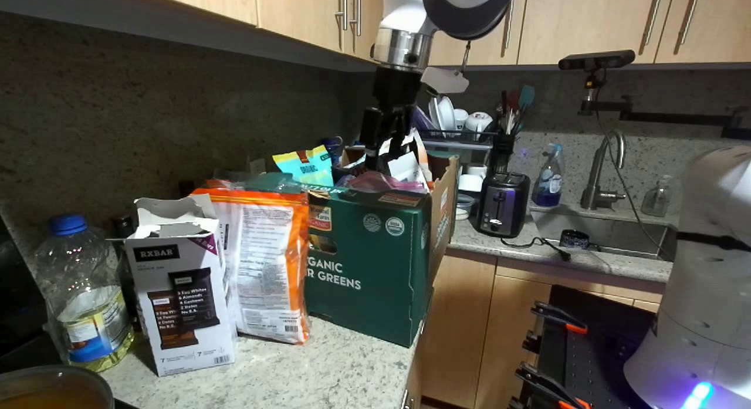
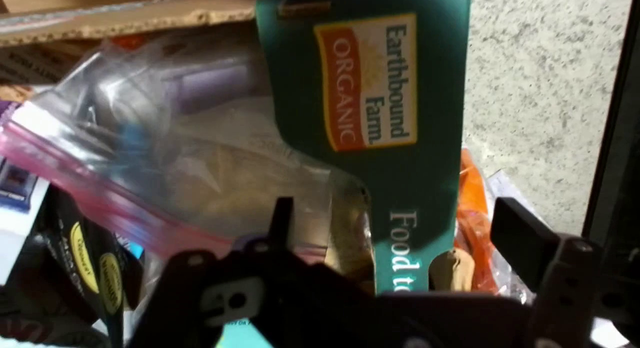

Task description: Pick up the popcorn bag and plastic container from the bag and put them on the countertop.

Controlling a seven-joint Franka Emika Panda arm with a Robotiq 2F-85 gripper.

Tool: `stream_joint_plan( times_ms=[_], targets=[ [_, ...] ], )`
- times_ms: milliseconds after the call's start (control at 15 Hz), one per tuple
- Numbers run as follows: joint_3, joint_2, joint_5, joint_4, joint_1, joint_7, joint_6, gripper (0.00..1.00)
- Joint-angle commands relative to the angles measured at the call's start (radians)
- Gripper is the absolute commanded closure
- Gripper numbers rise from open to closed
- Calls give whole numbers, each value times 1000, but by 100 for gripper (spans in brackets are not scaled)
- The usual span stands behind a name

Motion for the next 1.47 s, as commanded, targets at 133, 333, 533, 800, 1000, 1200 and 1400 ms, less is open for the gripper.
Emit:
stream_joint_plan(
  times_ms=[133, 333, 533, 800, 1000, 1200, 1400],
  targets=[
    [-6, 170, -113, 163, -34, 43, 62, 0],
    [-26, 258, -157, 252, -44, 30, 107, 0],
    [-56, 343, -197, 337, -48, 25, 144, 0],
    [-103, 442, -202, 432, -51, 52, 144, 0],
    [-135, 502, -206, 478, -49, 70, 152, 0],
    [-161, 544, -204, 500, -48, 71, 145, 0],
    [-188, 572, -203, 500, -51, 93, 158, 0]
  ],
)
